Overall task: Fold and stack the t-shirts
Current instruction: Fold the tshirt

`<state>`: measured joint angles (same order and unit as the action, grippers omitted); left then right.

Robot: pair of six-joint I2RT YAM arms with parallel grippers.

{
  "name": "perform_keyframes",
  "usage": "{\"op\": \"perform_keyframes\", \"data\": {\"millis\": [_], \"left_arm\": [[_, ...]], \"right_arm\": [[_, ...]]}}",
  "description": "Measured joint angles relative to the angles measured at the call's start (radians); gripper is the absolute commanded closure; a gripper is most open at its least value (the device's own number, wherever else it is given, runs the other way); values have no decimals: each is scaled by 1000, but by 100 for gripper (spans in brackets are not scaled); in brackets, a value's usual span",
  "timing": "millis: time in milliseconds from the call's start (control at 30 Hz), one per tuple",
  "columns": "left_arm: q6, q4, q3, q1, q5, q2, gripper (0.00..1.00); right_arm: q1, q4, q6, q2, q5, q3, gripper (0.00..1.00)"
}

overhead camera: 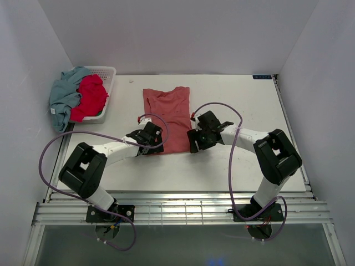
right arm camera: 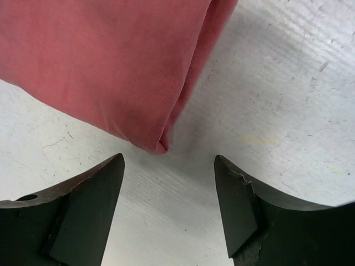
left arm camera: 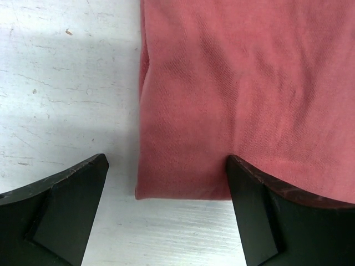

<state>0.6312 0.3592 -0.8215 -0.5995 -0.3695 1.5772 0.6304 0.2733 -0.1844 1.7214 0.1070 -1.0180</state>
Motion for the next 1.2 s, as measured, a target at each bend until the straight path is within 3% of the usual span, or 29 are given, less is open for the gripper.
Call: {"op": "perform_keyframes", "data": {"millis": [800, 1200], "left_arm": [[-3, -156, 131, 103, 65, -102, 5], [-13, -231, 134, 113, 105, -77, 27]], "right_arm": [[0, -97, -56, 23, 77, 6, 31], [0, -118, -66, 42, 79, 0, 42]]}}
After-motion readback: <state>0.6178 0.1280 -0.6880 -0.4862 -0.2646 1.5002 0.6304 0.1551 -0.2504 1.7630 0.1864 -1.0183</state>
